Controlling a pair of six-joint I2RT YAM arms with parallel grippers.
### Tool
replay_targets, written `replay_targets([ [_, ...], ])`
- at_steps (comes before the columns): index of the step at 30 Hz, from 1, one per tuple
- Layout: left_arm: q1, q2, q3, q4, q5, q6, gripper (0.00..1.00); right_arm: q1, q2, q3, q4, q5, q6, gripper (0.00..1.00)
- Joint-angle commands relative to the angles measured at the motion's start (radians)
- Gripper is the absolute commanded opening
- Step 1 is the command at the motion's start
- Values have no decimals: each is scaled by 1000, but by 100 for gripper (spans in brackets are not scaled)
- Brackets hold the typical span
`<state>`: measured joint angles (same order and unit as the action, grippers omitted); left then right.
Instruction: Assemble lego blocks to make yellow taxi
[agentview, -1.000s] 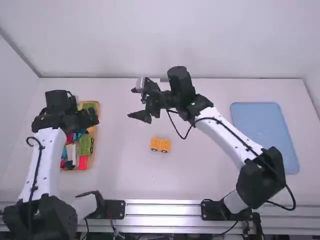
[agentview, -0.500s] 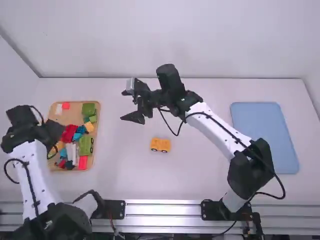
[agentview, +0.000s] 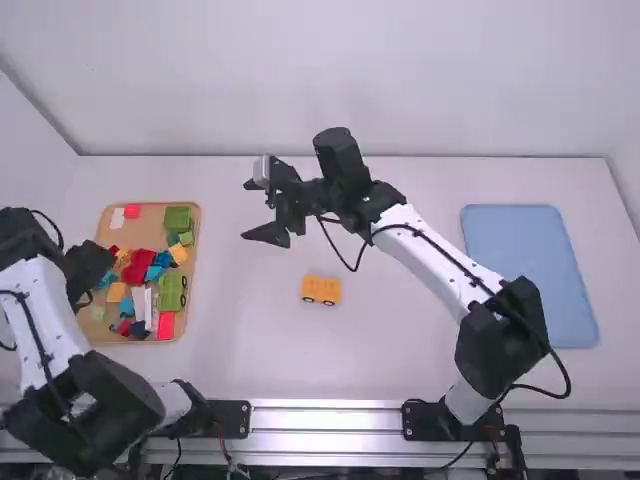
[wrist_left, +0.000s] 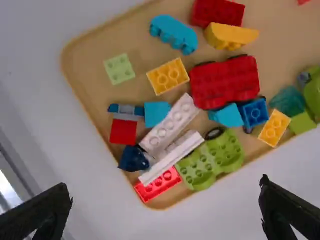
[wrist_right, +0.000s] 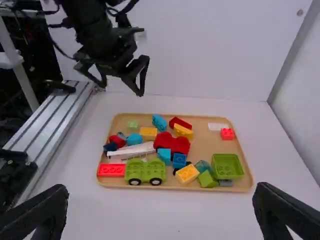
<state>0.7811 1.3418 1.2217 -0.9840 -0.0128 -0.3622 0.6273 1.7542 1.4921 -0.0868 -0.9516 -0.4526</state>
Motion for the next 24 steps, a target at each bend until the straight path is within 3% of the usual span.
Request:
replay_targets([
  [1,19,91,89,-24,-2,221,99,-2,6,37,3,-10,6,98],
  [6,2,321,190,-70,41,621,99,-13,6,39,5,-9,6,98],
  [10,-19,484,212,-47,-146,927,97,-34,6,49,10,-11,6,98],
  [14,-20,560,199,58,-177,1079,68,-40,6,49,37,-12,7,98],
  [17,-1,571,183,95,-105,1118,58,-57,6,49,58,-13,10,98],
  [24,14,571,179,142,59,1160,62,-82,6,49,73,-13,11,98],
])
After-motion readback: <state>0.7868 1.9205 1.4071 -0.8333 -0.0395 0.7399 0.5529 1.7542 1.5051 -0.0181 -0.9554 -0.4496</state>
